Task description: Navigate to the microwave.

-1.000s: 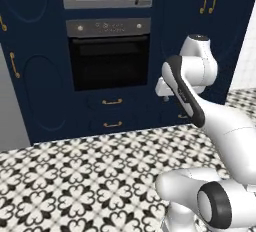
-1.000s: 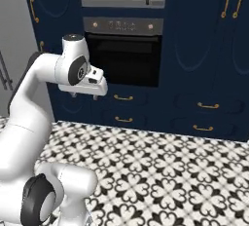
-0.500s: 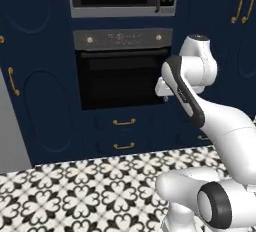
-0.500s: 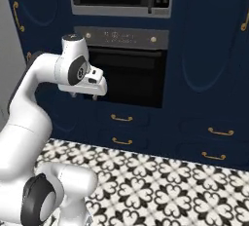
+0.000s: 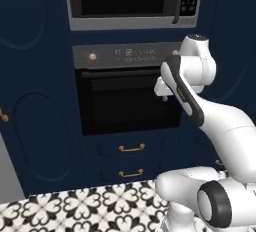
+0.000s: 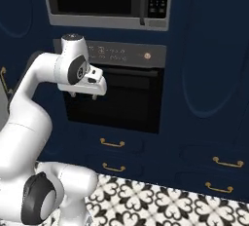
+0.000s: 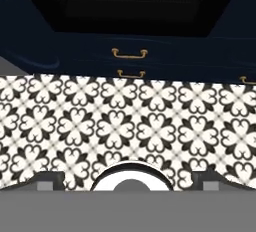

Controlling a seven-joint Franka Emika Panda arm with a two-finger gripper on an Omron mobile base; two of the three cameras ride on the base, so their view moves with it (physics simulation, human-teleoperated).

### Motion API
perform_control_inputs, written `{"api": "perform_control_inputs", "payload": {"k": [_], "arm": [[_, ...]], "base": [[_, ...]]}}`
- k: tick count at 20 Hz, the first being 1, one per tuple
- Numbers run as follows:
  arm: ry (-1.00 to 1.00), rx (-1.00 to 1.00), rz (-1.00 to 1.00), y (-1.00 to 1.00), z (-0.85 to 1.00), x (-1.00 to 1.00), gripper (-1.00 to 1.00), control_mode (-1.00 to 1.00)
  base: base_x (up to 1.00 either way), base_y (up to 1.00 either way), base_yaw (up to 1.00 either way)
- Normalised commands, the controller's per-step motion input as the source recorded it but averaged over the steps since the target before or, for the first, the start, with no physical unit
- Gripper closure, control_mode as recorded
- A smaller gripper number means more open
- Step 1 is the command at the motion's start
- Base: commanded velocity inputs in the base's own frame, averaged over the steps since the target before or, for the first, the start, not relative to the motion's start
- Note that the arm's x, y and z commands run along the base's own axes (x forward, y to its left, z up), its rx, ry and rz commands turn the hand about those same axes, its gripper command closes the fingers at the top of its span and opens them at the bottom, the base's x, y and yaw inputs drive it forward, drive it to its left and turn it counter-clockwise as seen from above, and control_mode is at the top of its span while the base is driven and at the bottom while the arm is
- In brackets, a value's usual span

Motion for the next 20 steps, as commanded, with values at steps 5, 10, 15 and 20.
{"api": "perform_control_inputs", "payload": {"k": [5,10,15,20], "arm": [[0.0,0.0,0.0,0.0,0.0,0.0,-1.0,1.0],[0.0,0.0,0.0,0.0,0.0,0.0,-1.0,1.0],[0.0,0.0,0.0,0.0,0.0,0.0,-1.0,1.0],[0.0,0.0,0.0,0.0,0.0,0.0,-1.0,1.0]], "base": [[0.79,0.27,0.0],[0.93,0.23,0.0],[0.41,0.44,0.0],[0.55,0.3,0.0]]}}
